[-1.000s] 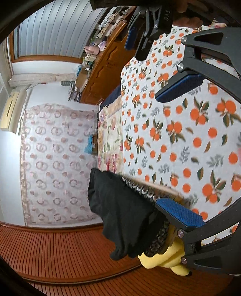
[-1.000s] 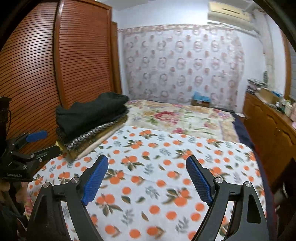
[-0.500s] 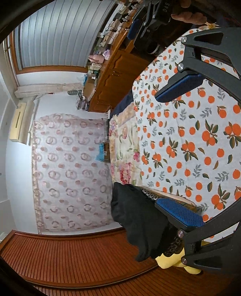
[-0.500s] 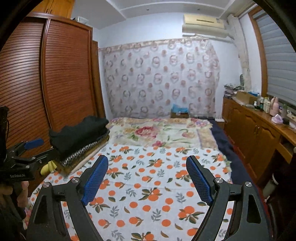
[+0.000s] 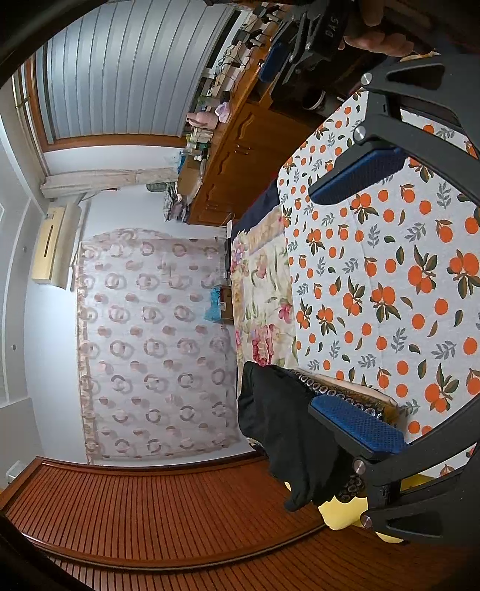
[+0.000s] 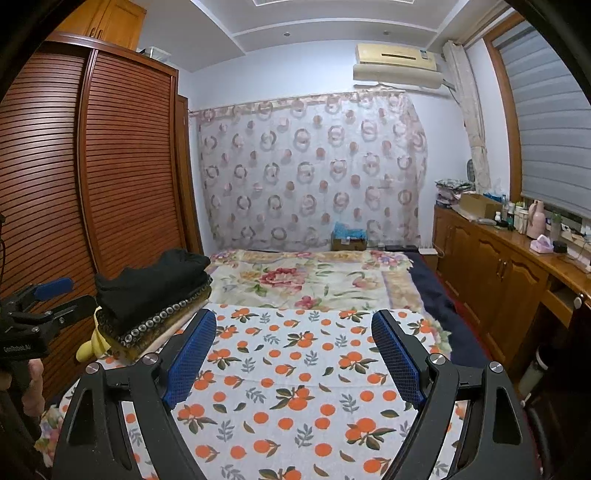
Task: Fold small clothes
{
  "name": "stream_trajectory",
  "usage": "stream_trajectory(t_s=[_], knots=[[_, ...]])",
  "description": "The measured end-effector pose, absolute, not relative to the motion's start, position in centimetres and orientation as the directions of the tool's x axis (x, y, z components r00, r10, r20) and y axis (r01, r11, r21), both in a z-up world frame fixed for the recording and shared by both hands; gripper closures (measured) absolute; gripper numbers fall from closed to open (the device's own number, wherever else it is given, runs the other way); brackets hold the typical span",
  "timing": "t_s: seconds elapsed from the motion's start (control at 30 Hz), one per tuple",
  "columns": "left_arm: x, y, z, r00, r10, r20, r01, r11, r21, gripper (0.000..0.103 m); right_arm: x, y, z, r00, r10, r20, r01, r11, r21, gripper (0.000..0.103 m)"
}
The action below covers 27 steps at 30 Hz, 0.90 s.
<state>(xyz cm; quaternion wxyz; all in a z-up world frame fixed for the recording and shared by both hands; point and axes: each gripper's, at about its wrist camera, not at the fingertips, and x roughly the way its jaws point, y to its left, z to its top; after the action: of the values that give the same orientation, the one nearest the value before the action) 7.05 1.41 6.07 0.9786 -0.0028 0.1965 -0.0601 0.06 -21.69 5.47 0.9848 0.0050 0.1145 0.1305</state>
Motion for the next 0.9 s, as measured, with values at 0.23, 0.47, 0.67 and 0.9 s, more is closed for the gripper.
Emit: stream_trajectory(t_s=[0.23, 0.47, 0.67, 0.9], knots=[[7.1, 1.5, 6.0, 0.915, -0.116, -0.385, 0.114, 0.993, -0.028, 0.0, 0.0, -21.8, 5.5, 0.94, 0.259, -0.223, -0.257, 0.966, 0.039, 0.016], [7.0, 1.6, 6.1, 0.916, -0.117, -0.385, 0.114, 0.993, -0.031, 0.0, 0.5, -22.3, 5.3, 0.939, 0.259, -0.226, -0.257, 0.966, 0.038, 0.016], [7.0, 1.7, 6.2, 0.916, -0.117, -0.385, 0.114, 0.993, -0.032, 0.0, 0.7, -22.5, 5.5, 0.94, 0.257, -0.226, -0.256, 0.966, 0.036, 0.016], [7.1, 1.8, 6.1, 0.916, -0.117, -0.385, 0.115, 0.993, -0.03, 0.0, 0.8, -22.7, 5.5, 0.94, 0.258, -0.225, -0.257, 0.966, 0.033, 0.016]])
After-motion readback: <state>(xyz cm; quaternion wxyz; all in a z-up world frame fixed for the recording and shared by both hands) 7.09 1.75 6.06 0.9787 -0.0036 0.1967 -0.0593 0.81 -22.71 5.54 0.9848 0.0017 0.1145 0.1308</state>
